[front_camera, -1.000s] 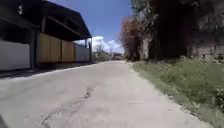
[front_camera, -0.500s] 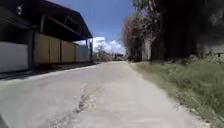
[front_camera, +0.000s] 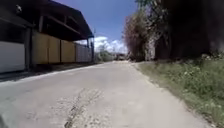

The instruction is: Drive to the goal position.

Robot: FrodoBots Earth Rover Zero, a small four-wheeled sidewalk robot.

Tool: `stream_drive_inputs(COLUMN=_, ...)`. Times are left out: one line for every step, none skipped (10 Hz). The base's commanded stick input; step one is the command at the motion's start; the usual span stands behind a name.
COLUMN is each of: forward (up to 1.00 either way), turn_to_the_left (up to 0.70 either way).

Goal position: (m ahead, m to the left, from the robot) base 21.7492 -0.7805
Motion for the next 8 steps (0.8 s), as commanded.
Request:
stream_drive_inputs(forward=0.85, turn_to_the_left=0.0)
stream_drive_inputs(forward=0.85, turn_to_the_left=0.0)
stream_drive_inputs(forward=0.85, turn_to_the_left=0.0)
stream_drive_inputs(forward=0.85, turn_to_the_left=0.0)
stream_drive_inputs(forward=0.85, turn_to_the_left=-0.11)
stream_drive_inputs(forward=0.85, turn_to_the_left=-0.33)
stream_drive_inputs(forward=0.85, turn_to_the_left=-0.34)
stream_drive_inputs(forward=0.85, turn_to_the_left=-0.34)
